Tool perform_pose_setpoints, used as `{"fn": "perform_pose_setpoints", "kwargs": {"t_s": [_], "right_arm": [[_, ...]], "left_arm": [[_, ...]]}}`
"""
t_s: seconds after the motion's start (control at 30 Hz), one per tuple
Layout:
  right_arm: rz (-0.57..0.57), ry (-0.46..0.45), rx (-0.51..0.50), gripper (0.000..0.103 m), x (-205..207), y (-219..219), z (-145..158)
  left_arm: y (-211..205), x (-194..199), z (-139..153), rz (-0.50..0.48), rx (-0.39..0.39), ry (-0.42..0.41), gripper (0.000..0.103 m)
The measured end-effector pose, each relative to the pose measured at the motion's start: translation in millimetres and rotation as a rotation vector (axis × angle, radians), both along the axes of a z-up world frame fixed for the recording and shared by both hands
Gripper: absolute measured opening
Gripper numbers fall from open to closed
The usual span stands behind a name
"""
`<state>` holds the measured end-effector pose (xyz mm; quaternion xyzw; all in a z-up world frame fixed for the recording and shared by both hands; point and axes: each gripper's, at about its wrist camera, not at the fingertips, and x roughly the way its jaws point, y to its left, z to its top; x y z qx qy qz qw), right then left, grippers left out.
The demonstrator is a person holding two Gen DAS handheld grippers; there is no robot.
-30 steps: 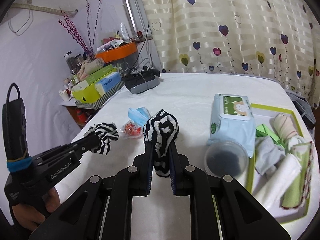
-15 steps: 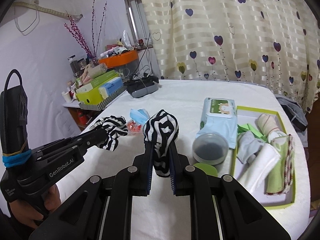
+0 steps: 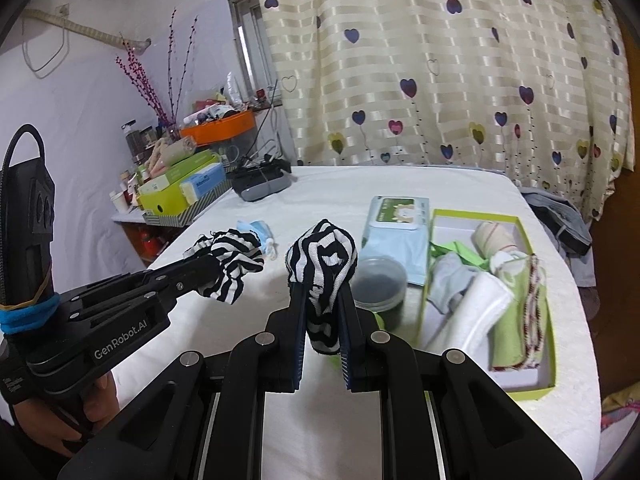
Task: Organize soft objects
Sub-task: 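Carry both striped socks over the lime-green box with both grippers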
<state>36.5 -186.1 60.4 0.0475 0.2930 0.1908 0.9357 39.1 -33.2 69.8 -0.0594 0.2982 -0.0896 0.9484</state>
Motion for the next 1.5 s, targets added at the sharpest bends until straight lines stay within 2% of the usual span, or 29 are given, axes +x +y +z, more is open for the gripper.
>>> {"fn": "perform_pose_setpoints", "kwargs": {"t_s": [1.07,1.5], "right_arm": [[-0.102,0.035,0.05,0.015,2.9,-77.0,-19.1],[-0.169,0.059,0.057,0.015,6.2,-111.6,-28.2]], "left_arm": [[-90.1,13.1,-5.5,-0.145,0.037,0.023,0.008],[-123.5,22.2,-11.7,-0.222,0.013,0.041,0.008]]}}
